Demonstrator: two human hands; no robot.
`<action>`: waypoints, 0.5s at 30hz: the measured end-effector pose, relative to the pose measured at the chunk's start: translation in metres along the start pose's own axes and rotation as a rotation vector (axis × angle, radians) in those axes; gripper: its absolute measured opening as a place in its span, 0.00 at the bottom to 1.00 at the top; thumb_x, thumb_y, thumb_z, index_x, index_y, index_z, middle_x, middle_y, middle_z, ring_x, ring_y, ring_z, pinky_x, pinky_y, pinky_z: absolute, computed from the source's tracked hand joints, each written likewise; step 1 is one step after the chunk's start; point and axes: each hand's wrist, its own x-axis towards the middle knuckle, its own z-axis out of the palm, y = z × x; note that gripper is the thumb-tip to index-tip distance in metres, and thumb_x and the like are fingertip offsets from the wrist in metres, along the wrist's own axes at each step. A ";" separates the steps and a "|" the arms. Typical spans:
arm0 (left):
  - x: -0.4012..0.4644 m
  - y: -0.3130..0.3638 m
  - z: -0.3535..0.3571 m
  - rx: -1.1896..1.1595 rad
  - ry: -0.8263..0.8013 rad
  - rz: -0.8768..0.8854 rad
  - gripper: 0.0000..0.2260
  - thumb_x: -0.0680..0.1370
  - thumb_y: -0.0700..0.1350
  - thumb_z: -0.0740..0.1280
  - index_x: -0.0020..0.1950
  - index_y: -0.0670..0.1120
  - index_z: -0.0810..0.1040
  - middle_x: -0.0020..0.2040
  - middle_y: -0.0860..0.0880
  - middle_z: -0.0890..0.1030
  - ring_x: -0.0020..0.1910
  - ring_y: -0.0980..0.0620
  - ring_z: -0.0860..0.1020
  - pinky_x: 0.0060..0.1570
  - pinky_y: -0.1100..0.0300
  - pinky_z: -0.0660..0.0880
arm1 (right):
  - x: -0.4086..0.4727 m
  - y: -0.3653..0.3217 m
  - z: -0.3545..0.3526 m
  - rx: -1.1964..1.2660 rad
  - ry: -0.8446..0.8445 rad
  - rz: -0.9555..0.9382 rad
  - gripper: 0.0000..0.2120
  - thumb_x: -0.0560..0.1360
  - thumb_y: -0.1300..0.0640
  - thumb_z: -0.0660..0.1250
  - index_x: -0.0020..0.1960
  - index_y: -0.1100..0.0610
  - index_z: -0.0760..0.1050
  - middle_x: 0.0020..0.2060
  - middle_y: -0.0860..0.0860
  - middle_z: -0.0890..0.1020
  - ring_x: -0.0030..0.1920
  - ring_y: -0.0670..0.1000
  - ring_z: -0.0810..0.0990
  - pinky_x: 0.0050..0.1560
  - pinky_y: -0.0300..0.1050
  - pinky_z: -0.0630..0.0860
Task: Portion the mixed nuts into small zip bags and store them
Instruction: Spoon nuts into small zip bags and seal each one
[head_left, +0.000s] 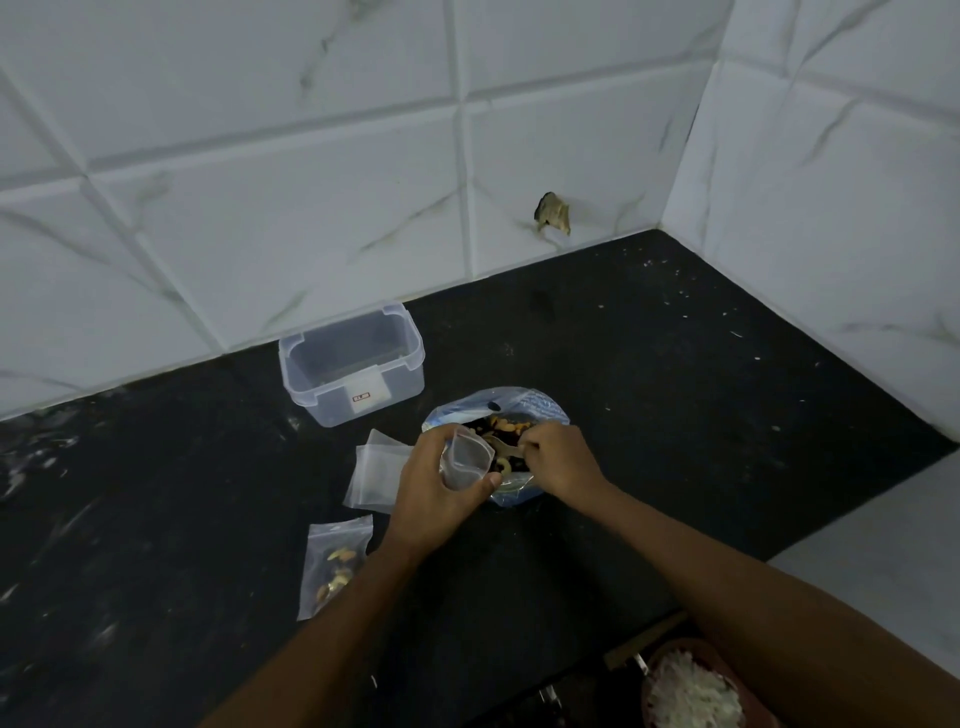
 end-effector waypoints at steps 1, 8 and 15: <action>0.000 0.000 0.000 0.004 0.001 0.004 0.26 0.70 0.51 0.76 0.65 0.52 0.70 0.58 0.63 0.73 0.58 0.65 0.73 0.57 0.55 0.77 | 0.003 -0.001 0.000 0.011 -0.024 0.015 0.12 0.77 0.66 0.61 0.40 0.66 0.80 0.37 0.58 0.83 0.36 0.53 0.80 0.36 0.43 0.74; 0.001 -0.002 -0.002 0.014 0.001 0.017 0.26 0.70 0.51 0.76 0.65 0.52 0.71 0.58 0.60 0.74 0.58 0.66 0.73 0.55 0.62 0.76 | 0.011 -0.013 -0.006 0.232 -0.180 0.212 0.10 0.77 0.64 0.62 0.49 0.61 0.83 0.41 0.55 0.83 0.39 0.49 0.79 0.34 0.35 0.71; -0.001 0.000 -0.011 -0.048 0.021 -0.034 0.23 0.70 0.54 0.76 0.59 0.64 0.70 0.60 0.58 0.74 0.59 0.60 0.75 0.58 0.56 0.77 | 0.005 -0.006 -0.020 0.558 -0.229 0.472 0.07 0.78 0.62 0.63 0.52 0.60 0.80 0.39 0.55 0.81 0.30 0.46 0.72 0.27 0.37 0.67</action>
